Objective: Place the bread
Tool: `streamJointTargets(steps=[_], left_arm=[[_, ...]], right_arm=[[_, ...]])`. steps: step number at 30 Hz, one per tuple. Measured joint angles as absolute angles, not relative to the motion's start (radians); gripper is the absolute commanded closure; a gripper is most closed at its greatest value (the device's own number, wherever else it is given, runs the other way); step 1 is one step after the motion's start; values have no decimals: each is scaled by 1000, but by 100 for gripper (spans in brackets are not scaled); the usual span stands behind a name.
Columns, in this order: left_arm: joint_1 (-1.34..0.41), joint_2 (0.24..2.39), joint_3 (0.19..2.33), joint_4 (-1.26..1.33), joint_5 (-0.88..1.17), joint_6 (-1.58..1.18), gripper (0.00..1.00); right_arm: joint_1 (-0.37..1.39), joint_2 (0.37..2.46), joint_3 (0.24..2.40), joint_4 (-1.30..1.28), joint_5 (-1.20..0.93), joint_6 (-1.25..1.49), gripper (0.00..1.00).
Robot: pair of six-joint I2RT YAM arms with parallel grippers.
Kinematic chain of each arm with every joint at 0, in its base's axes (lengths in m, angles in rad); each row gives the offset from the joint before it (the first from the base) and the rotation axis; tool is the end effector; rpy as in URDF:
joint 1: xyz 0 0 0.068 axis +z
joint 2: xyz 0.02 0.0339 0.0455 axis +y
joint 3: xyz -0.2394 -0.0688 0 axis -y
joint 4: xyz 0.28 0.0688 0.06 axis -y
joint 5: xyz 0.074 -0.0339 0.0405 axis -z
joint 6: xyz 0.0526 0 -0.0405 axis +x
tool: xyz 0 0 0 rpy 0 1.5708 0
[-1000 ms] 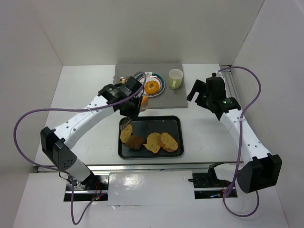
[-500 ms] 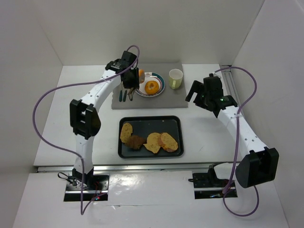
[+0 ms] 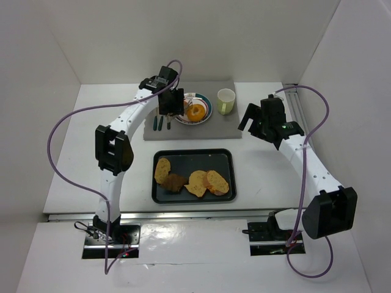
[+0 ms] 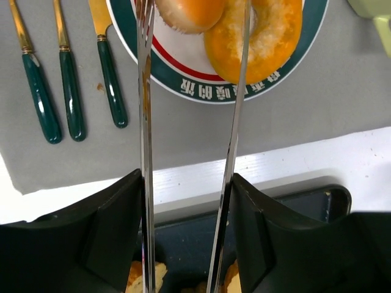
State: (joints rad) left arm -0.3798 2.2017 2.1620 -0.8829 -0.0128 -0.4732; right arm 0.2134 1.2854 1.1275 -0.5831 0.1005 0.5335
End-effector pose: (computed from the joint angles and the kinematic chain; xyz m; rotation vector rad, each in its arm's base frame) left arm 0.4830 -0.1921 0.2547 -0.1233 2.5228 -0.3363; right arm 0.3254 0.0651 0.2732 0.4207 2.2834 0.2643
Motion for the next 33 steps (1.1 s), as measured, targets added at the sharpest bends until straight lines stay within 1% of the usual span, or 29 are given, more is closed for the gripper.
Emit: streamJointTargets(steps=[6, 13, 16, 26, 29, 33], left_arm=[[-378, 2103, 2113, -888, -34, -471, 32], [-378, 1897, 2013, -887, -86, -469, 32], [-392, 1787, 1924, -889, -106, -466, 33], [-513, 1535, 1591, -909, -147, -448, 33], [-469, 1456, 1488, -893, -188, -451, 33], [-346, 1411, 1374, -841, -332, -459, 33]], right_arm=[[213, 1286, 1127, -583, 101, 533, 0], [213, 1277, 1127, -583, 95, 533, 0], [213, 1263, 1127, -583, 94, 533, 0], [213, 1213, 1118, -586, 93, 533, 0], [215, 1206, 1114, -584, 93, 533, 0], [220, 1204, 1094, -584, 86, 533, 0]])
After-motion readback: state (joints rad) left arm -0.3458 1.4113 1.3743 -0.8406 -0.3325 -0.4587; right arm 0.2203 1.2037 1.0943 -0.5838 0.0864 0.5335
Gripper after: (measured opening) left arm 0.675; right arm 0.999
